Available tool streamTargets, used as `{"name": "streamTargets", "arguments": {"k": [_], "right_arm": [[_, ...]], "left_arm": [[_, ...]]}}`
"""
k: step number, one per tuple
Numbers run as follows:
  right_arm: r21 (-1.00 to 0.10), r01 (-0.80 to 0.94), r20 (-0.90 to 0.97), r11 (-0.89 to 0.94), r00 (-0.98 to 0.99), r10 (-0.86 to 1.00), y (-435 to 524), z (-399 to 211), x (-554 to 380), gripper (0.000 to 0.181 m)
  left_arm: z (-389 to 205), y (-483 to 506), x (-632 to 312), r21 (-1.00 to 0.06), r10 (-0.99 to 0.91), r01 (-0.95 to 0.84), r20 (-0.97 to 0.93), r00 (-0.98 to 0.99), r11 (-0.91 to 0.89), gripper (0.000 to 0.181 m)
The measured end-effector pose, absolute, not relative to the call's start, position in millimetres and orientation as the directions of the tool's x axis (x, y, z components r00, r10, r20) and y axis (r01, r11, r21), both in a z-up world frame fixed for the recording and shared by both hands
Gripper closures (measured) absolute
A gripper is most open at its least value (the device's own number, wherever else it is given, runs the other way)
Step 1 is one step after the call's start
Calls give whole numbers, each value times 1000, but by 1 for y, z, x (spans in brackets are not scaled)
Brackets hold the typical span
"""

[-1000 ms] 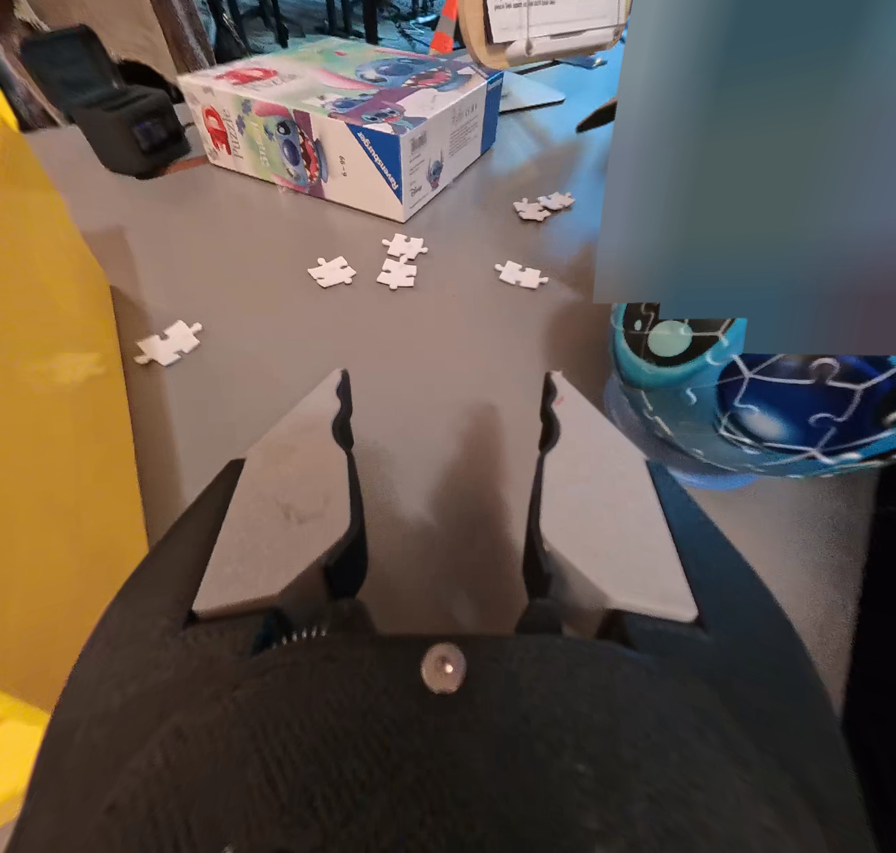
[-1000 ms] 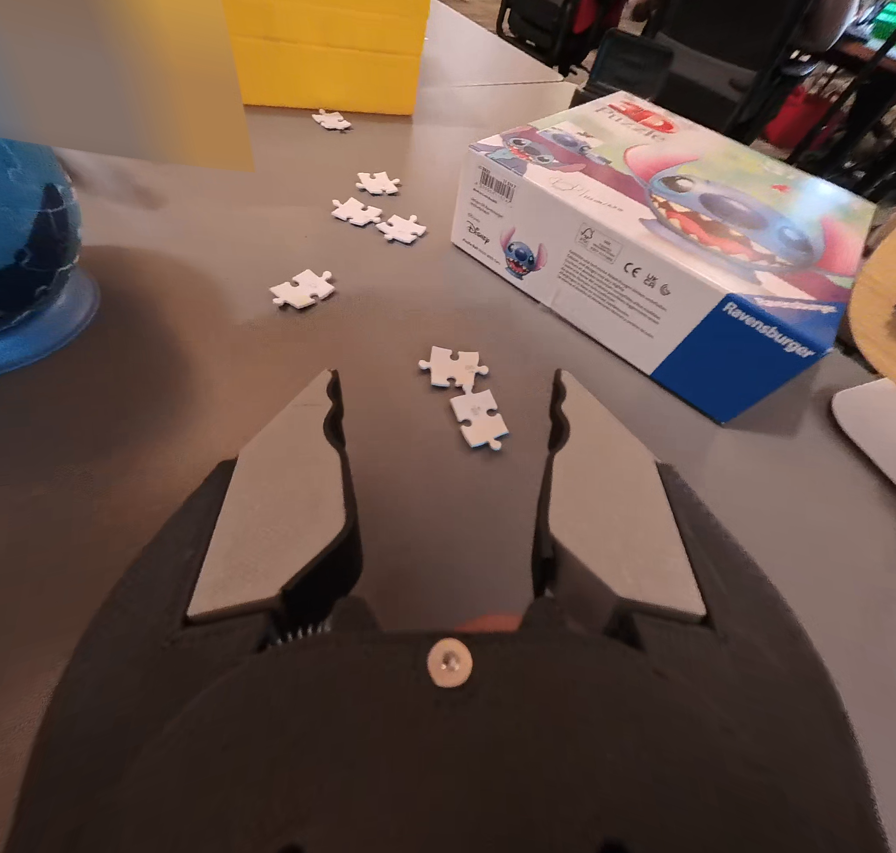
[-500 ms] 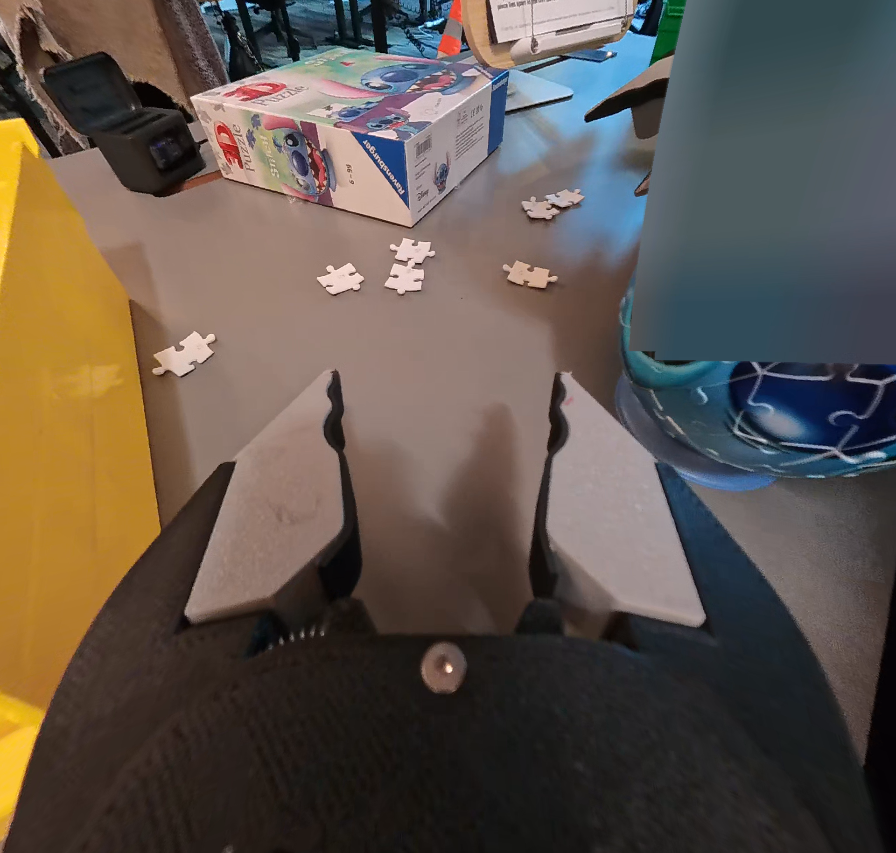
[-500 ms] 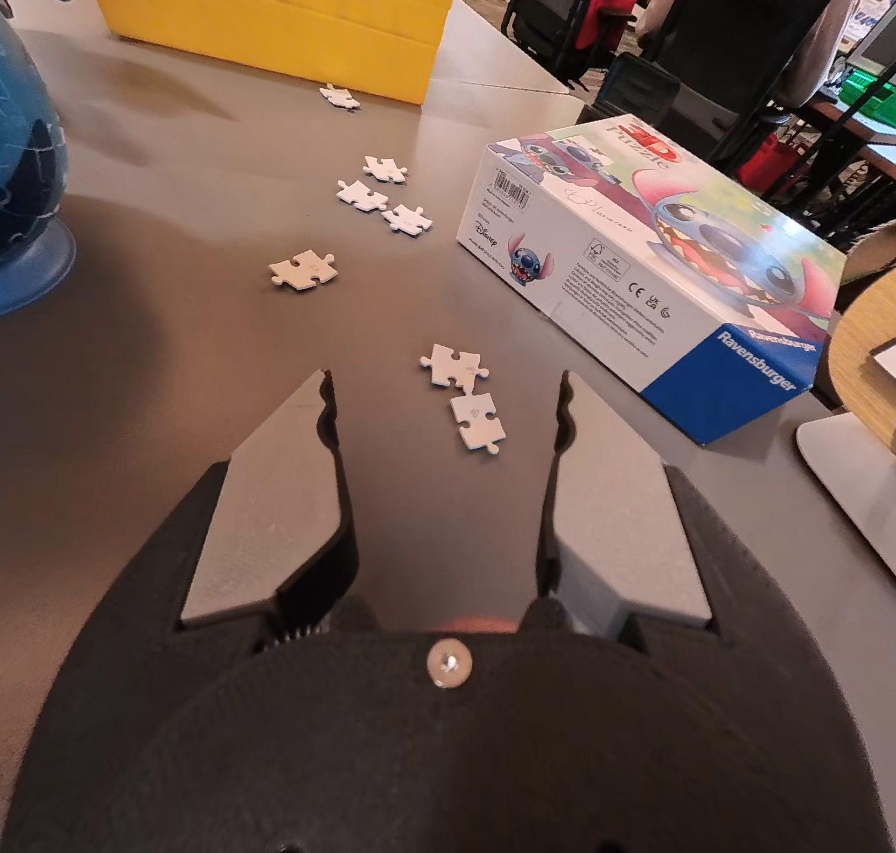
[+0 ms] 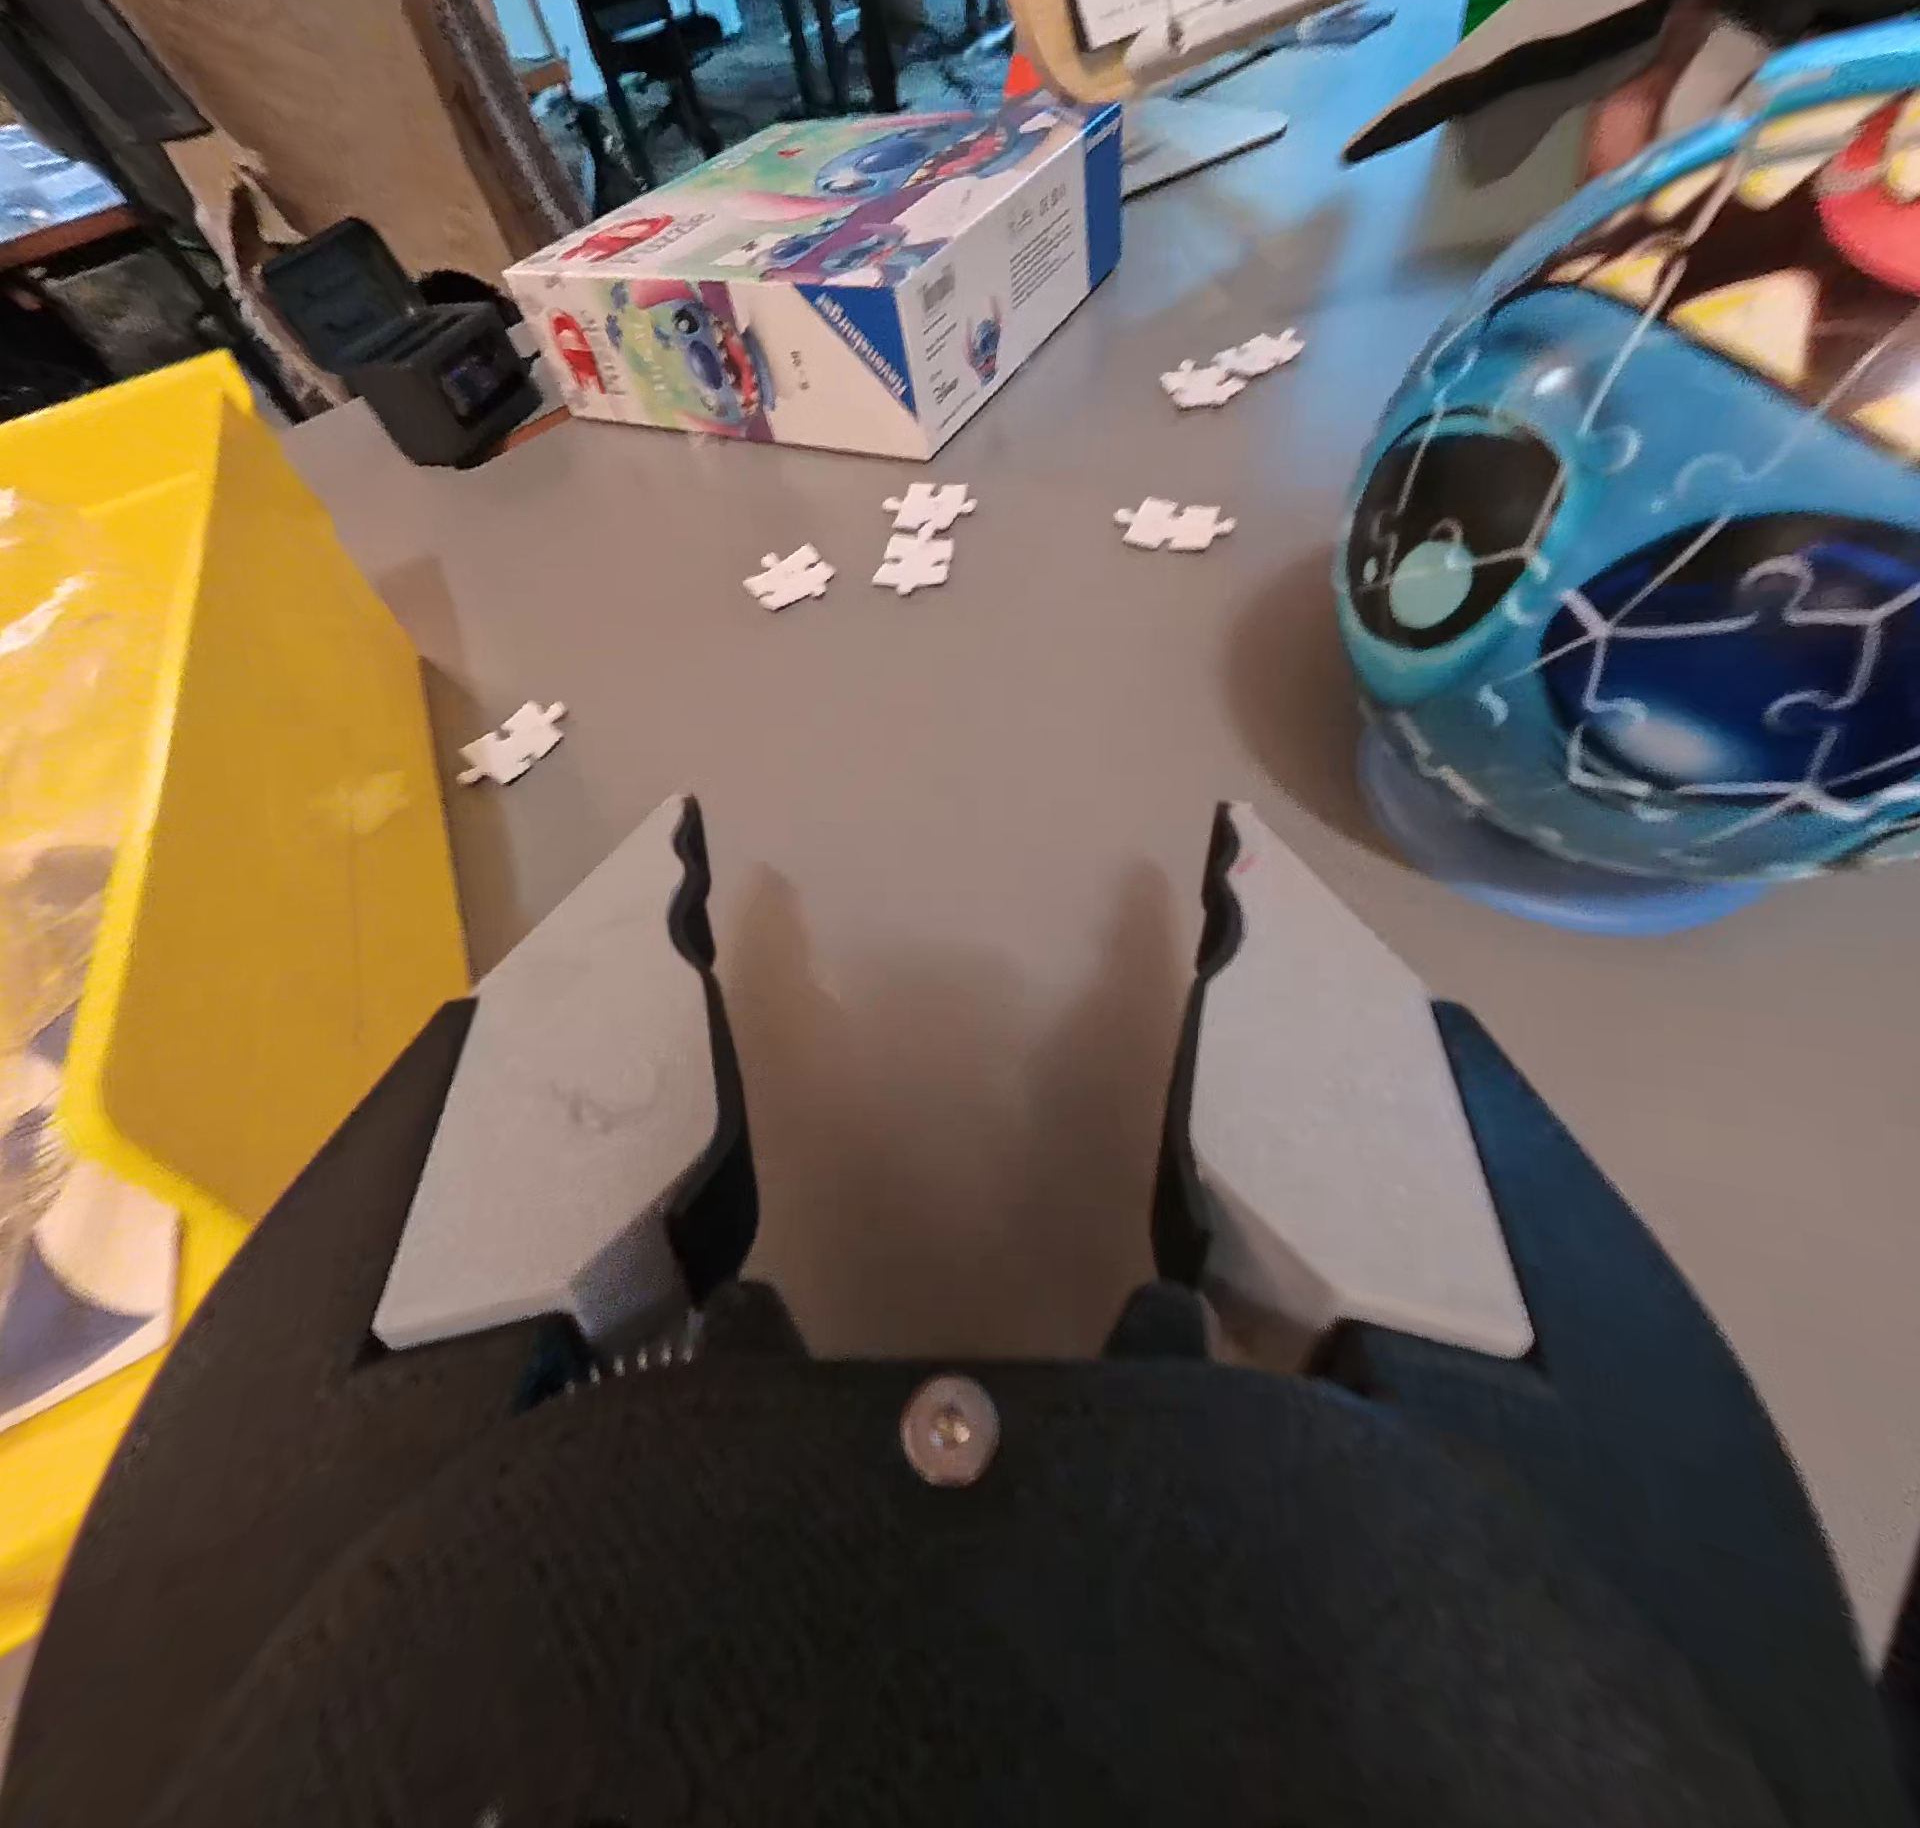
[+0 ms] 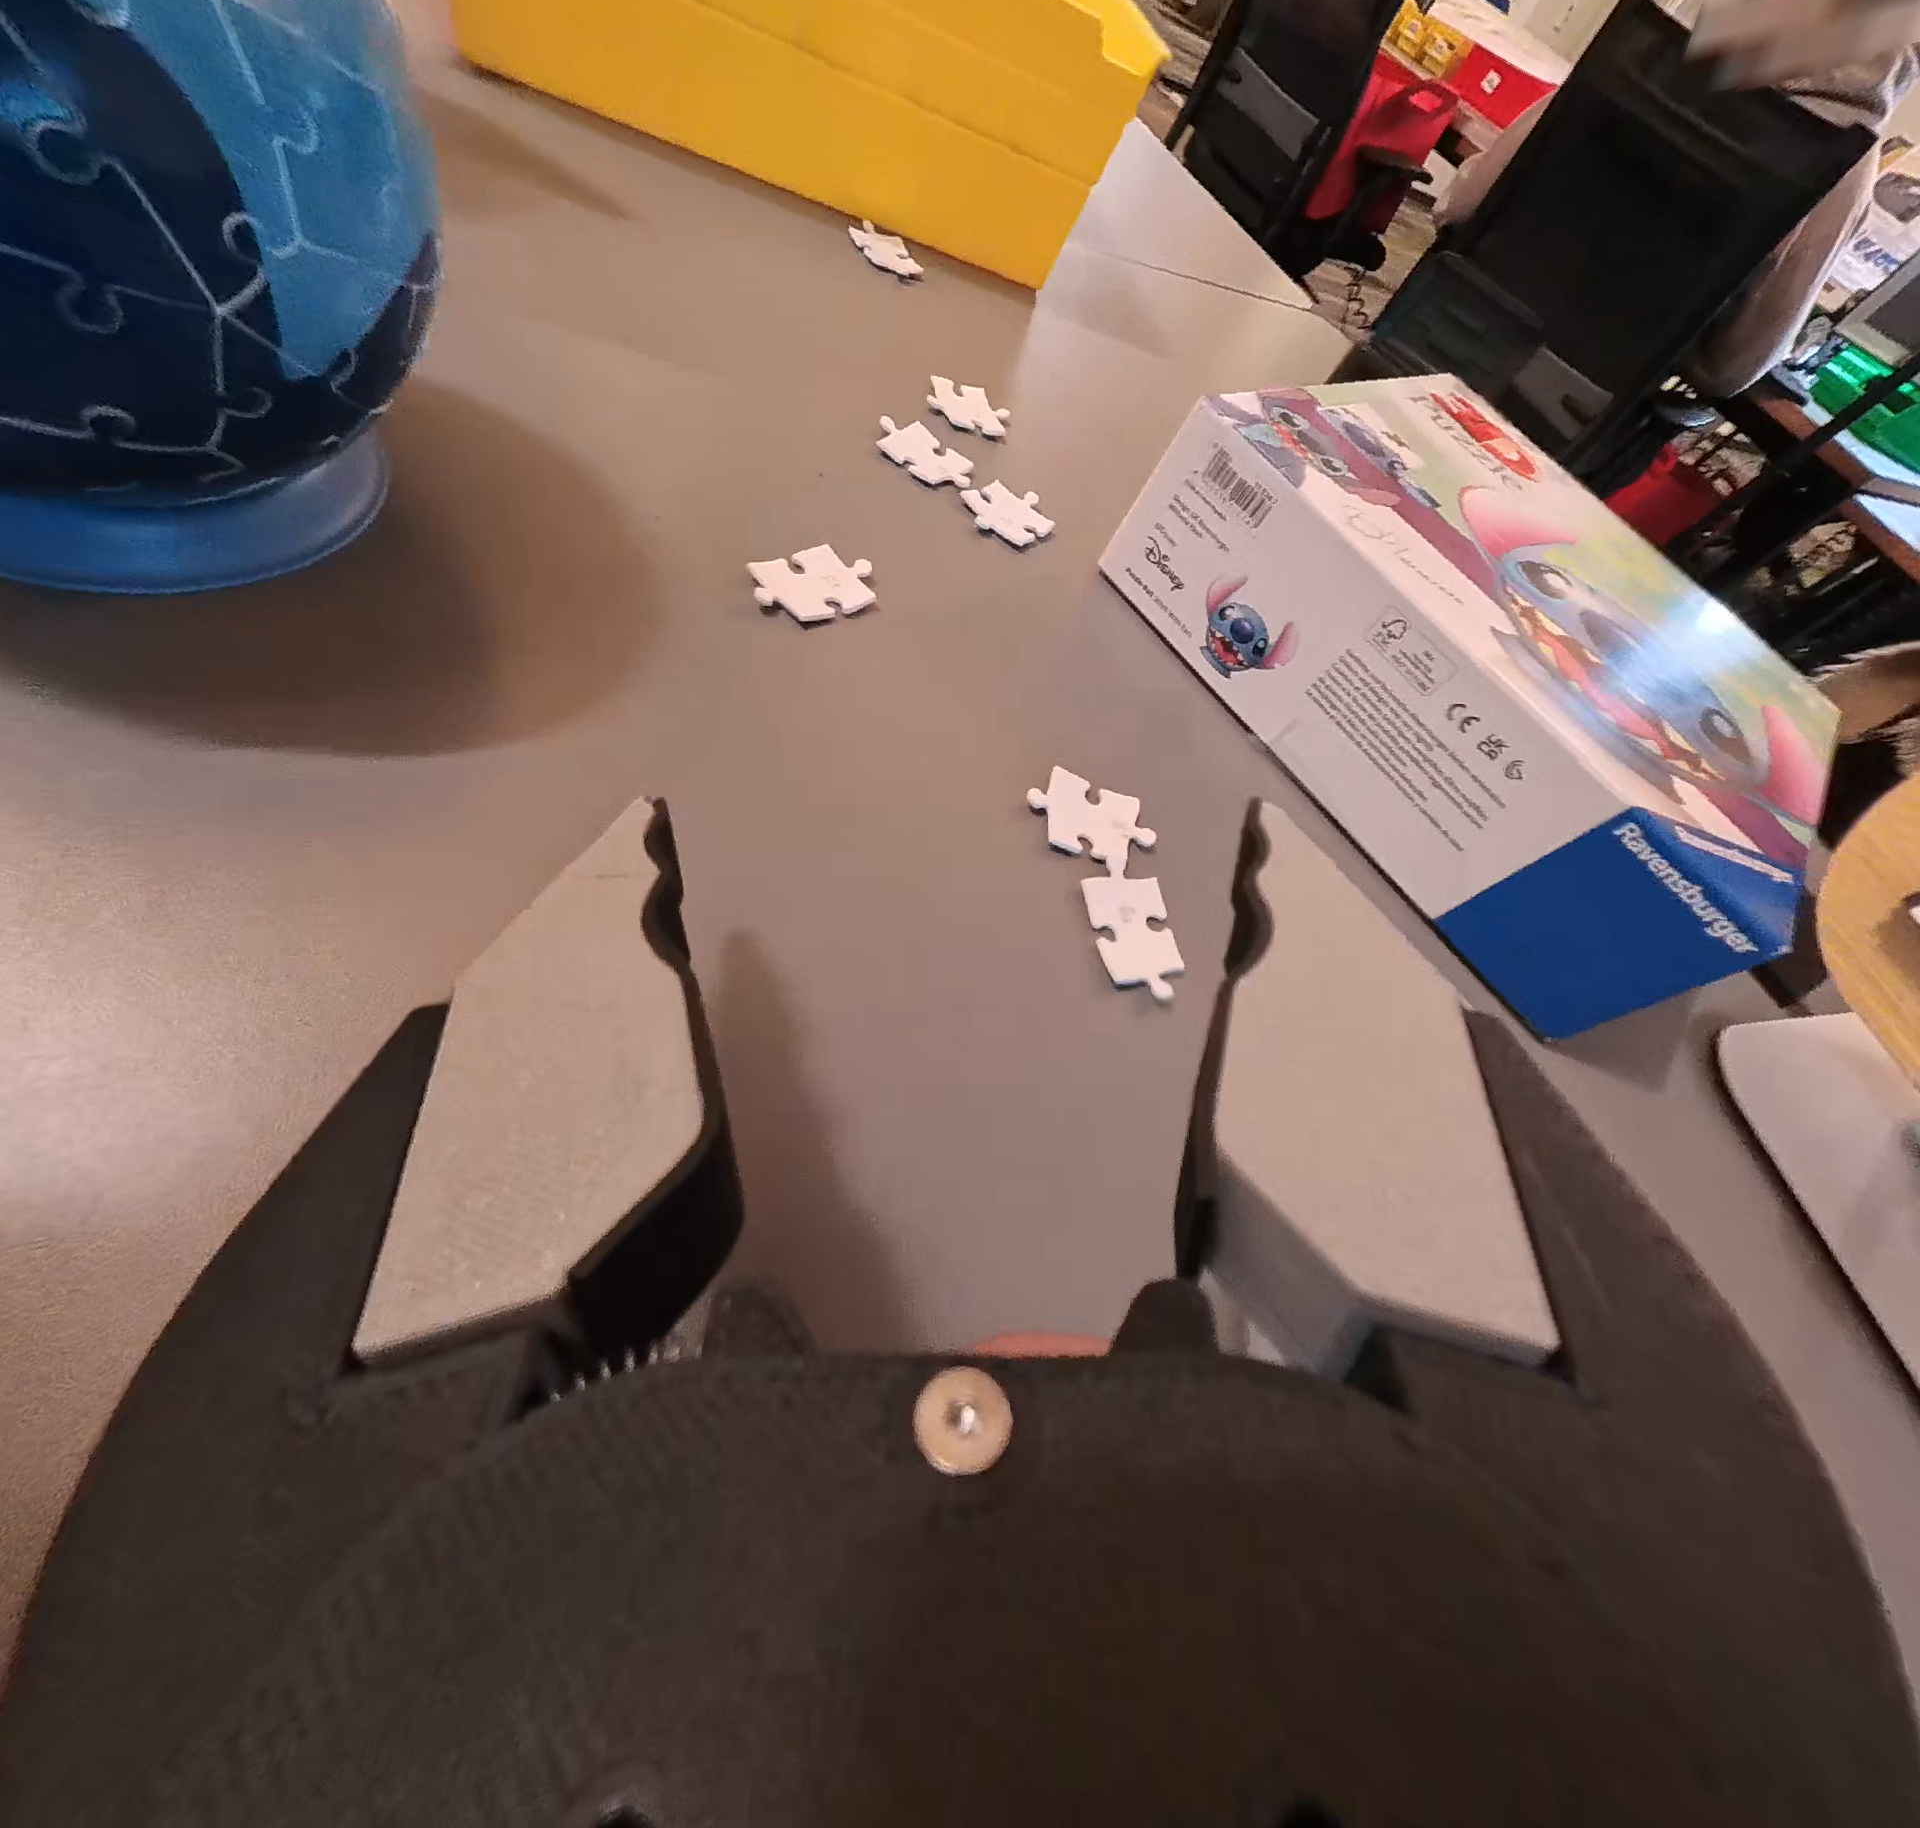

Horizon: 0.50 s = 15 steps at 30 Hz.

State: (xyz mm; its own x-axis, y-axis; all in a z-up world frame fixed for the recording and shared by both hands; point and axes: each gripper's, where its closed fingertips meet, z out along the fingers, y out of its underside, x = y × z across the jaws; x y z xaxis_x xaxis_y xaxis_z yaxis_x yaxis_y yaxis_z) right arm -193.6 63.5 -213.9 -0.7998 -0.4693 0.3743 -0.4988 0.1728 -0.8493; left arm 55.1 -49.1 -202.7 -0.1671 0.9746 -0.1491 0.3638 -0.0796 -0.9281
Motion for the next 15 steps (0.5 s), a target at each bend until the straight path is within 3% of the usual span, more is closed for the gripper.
{"name": "streamTargets", "arguments": {"k": [4,9,11,15], "right_arm": [[-796,-566,428,216,-778,-460,66,-225,-196,73],[-759,-602,471,250,-771,-428,65,-232,-205,64],[-745,-606,498,280,-783,-372,60,-233,-222,65],[-781,-505,453,367,-863,-224,49,-228,-259,67]], "left_arm": [[-223,-64,75,-873,955,482,-197,-220,-69,81],[-223,-51,76,-871,966,477,-212,-147,-119,98],[-224,-46,74,-868,971,475,-216,-102,-143,117],[-222,-55,75,-872,962,474,-221,-163,-120,110]]}}
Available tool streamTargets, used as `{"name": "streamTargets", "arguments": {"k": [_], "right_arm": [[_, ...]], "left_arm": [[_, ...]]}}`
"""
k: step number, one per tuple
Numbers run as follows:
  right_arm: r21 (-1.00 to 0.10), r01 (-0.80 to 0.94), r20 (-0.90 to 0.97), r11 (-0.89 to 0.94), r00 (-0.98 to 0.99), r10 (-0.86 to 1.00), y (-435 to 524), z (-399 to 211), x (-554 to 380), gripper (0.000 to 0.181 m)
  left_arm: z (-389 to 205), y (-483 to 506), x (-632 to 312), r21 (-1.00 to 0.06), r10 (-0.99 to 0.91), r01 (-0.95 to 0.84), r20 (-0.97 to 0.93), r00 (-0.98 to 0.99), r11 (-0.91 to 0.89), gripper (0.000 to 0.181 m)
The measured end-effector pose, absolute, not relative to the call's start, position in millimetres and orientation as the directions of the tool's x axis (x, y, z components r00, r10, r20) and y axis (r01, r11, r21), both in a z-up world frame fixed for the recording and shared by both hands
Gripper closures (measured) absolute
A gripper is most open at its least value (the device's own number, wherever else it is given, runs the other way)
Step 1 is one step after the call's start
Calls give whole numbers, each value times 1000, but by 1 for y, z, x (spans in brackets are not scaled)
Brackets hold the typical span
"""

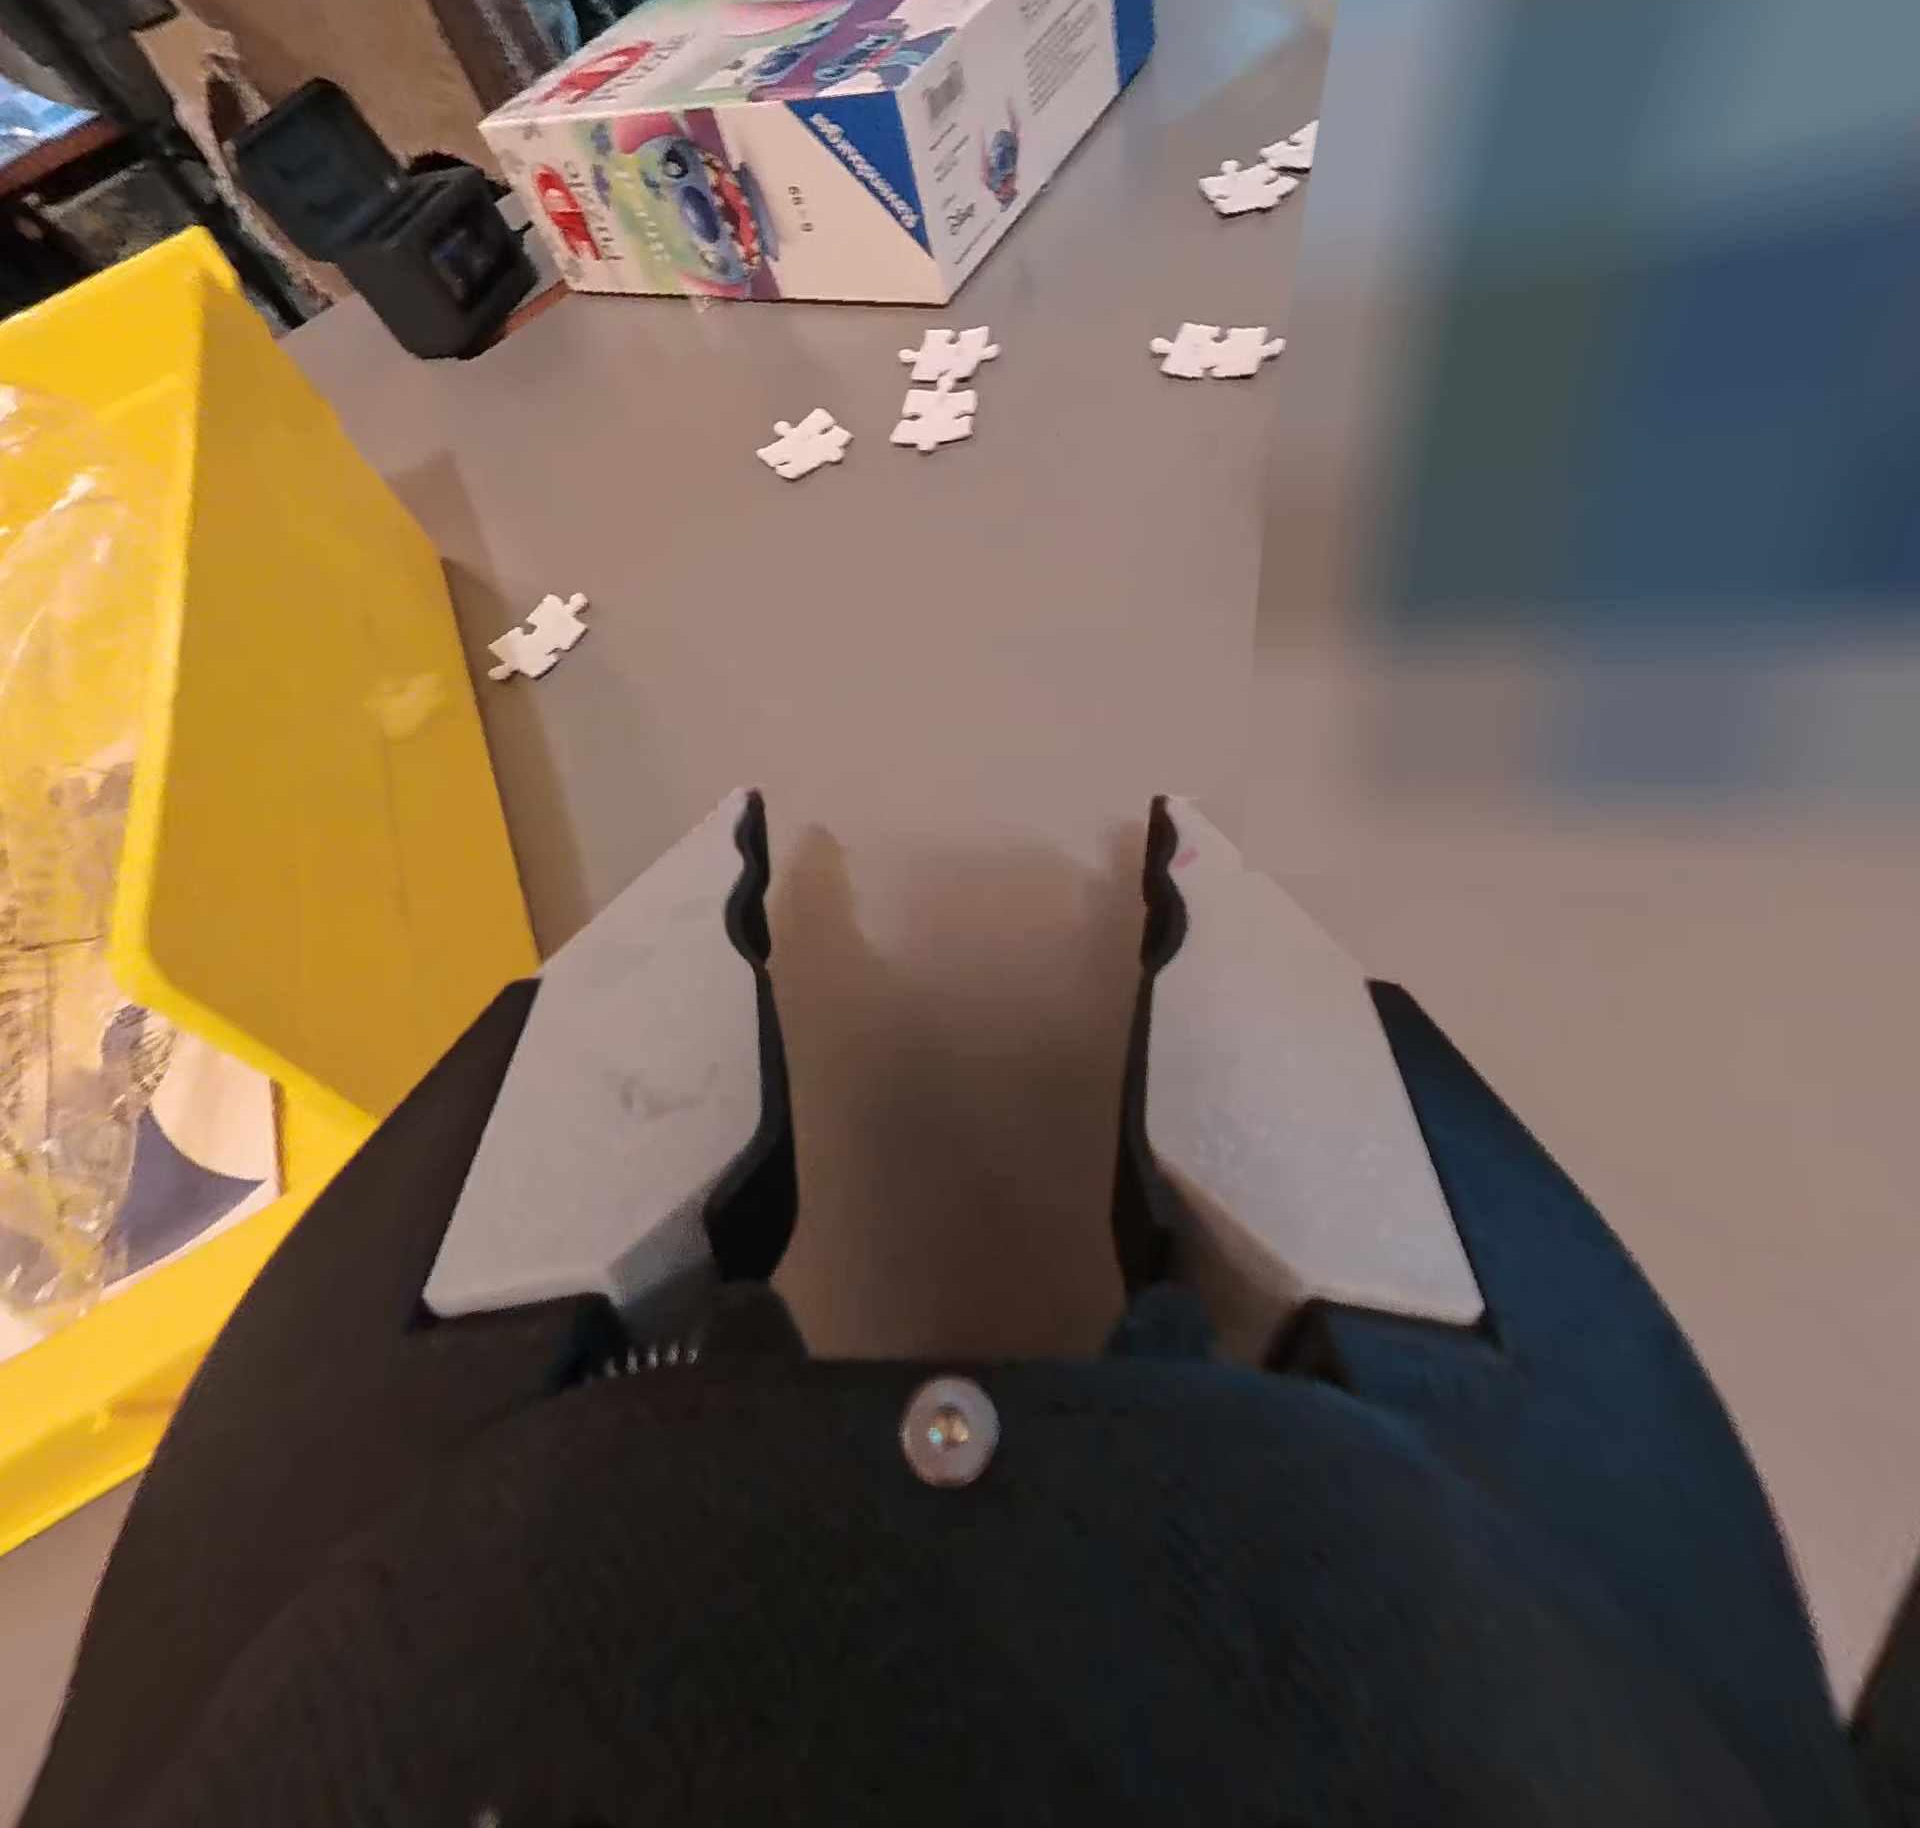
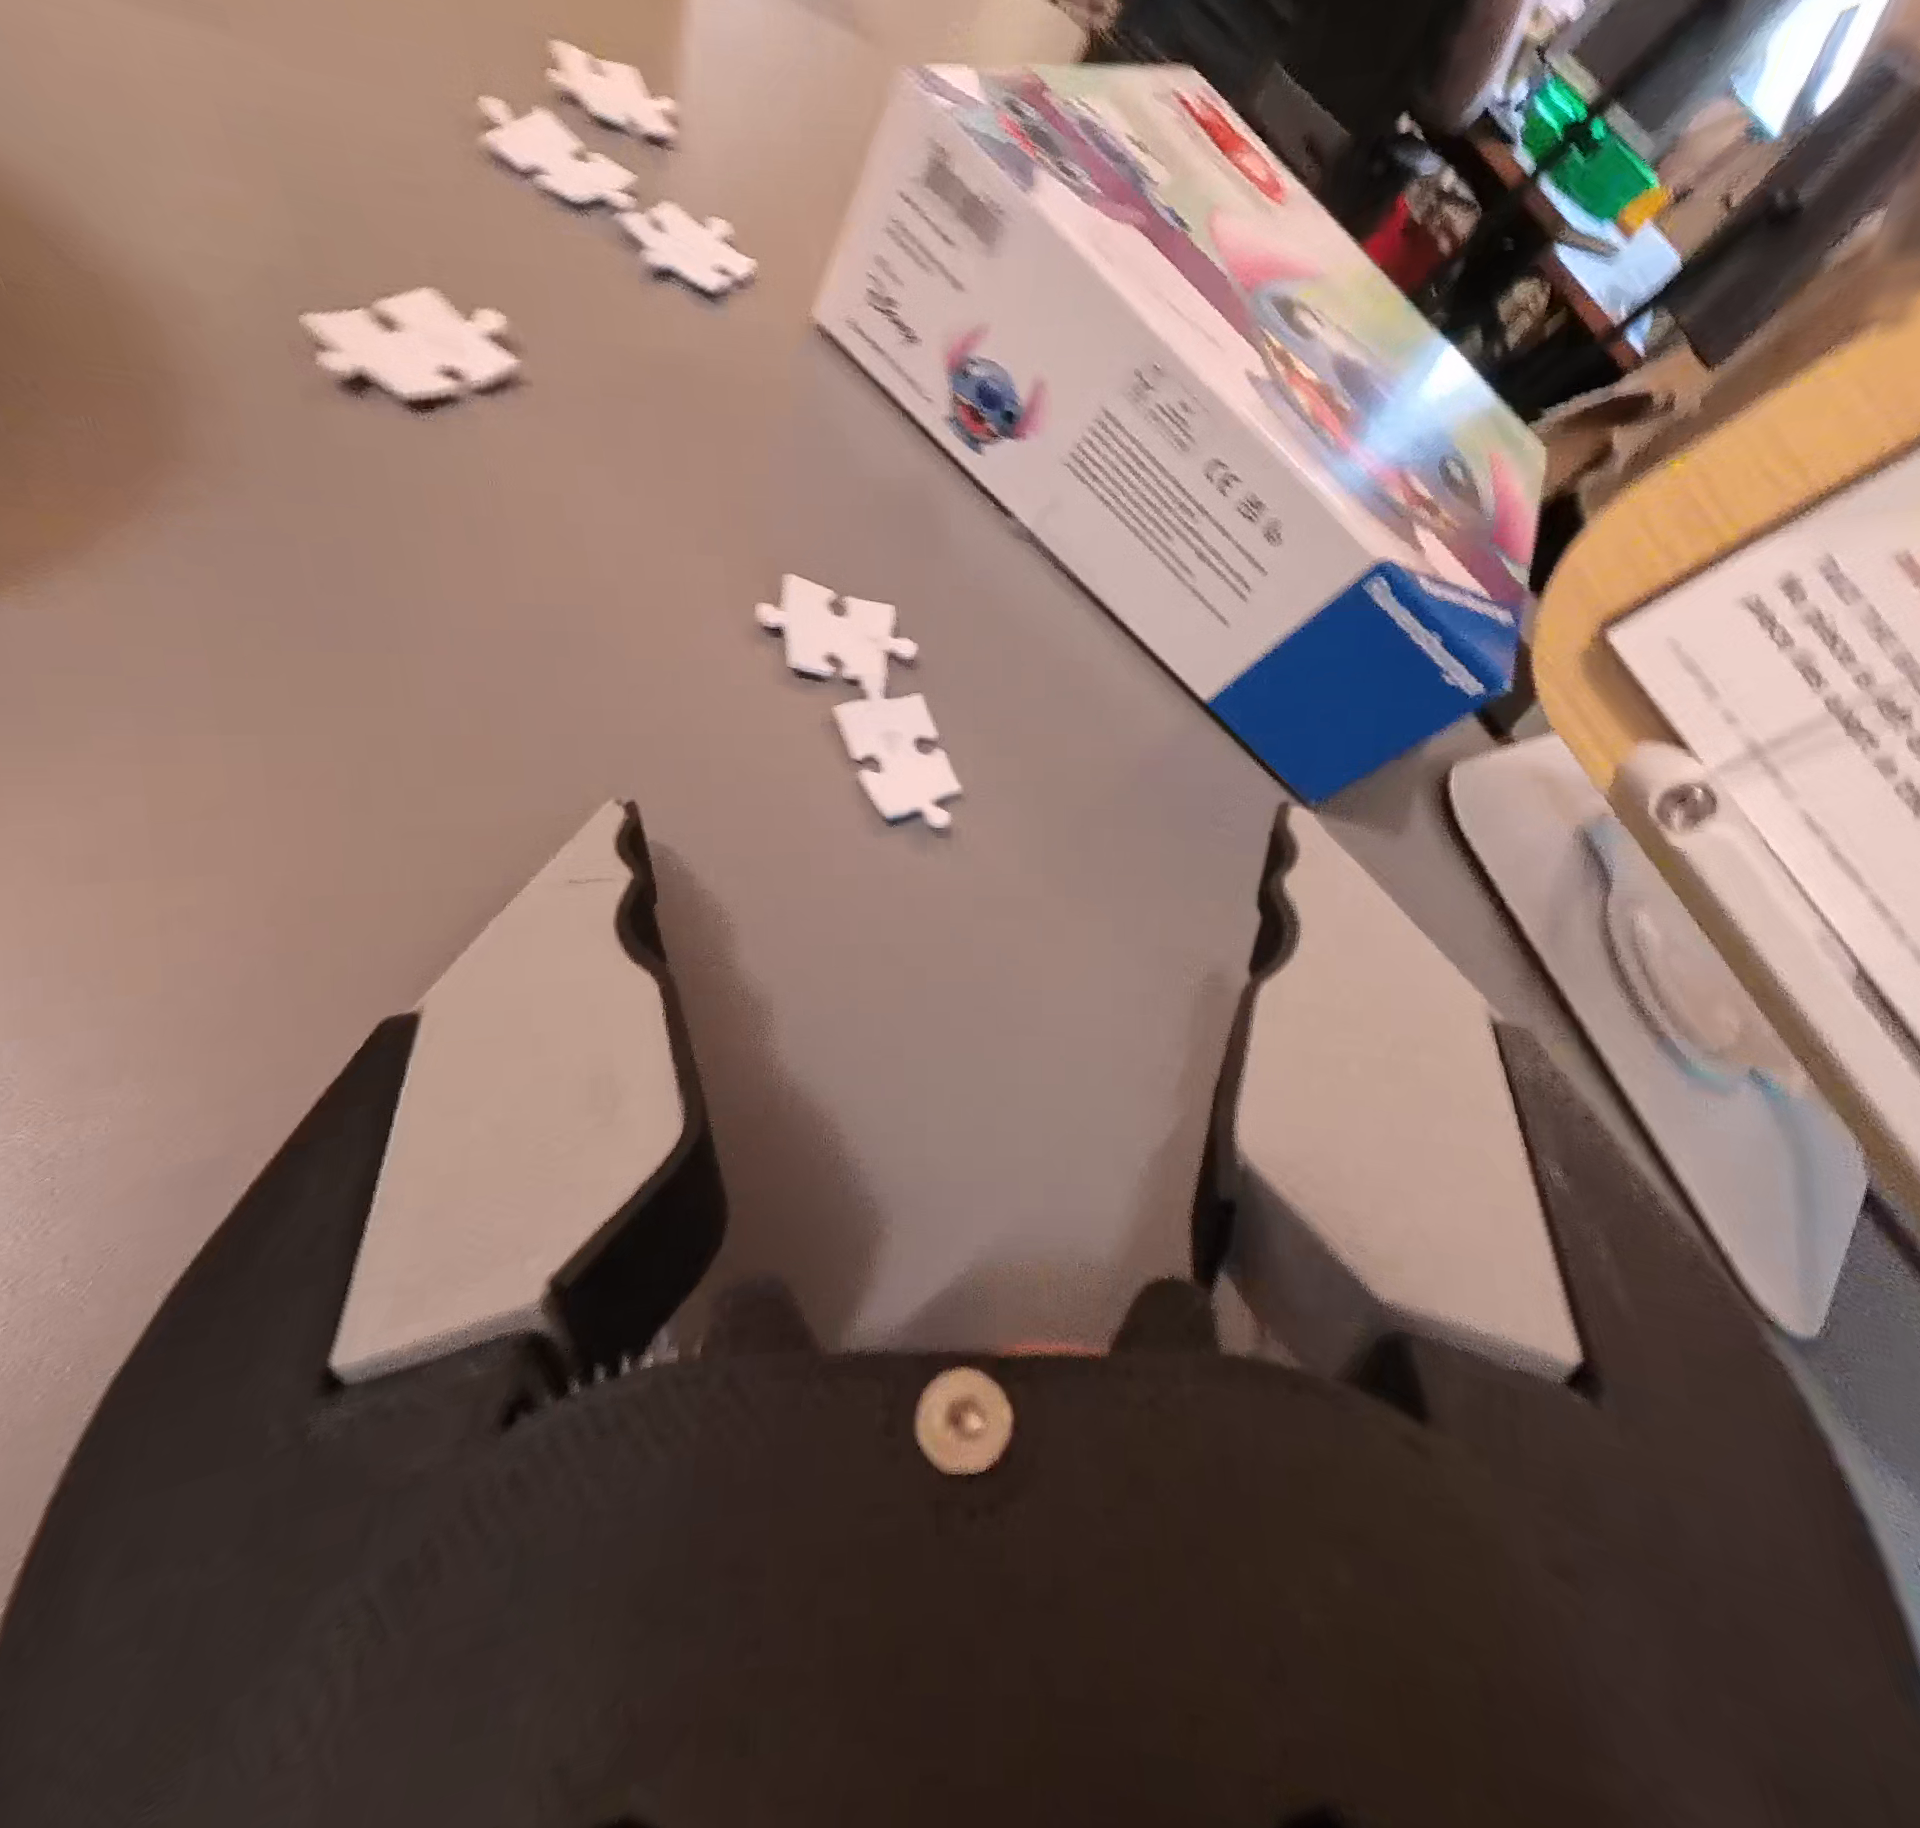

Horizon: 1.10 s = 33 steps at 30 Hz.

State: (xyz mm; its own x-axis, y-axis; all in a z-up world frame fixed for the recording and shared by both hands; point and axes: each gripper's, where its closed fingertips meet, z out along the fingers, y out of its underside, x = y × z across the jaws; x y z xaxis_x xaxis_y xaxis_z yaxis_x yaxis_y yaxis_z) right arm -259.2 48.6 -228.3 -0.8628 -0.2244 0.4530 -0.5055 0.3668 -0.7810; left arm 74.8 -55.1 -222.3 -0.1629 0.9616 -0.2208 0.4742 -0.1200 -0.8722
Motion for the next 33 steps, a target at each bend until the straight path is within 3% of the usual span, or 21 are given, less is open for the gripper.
{"name": "streamTargets", "arguments": {"k": [6,7,11,14,33], "right_arm": [[-864,-233,284,447,-958,49,50,-220,-313,57],[-870,-233,283,435,-958,52,52,-218,-312,54],[-907,-203,246,369,-967,72,59,-207,-313,79],[-918,-168,203,358,-977,64,60,-206,-313,76],[-924,-170,202,343,-977,61,72,-203,-301,73]], "left_arm": [[-218,-77,80,-853,885,500,-342,-317,-151,113],[-220,-83,83,-840,861,522,-370,-349,-150,113],[-224,-100,90,-761,746,617,-527,-408,-200,123],[-222,-102,91,-725,690,642,-598,-407,-250,132],[-209,-106,105,-775,644,592,-571,-509,-219,137]]}}
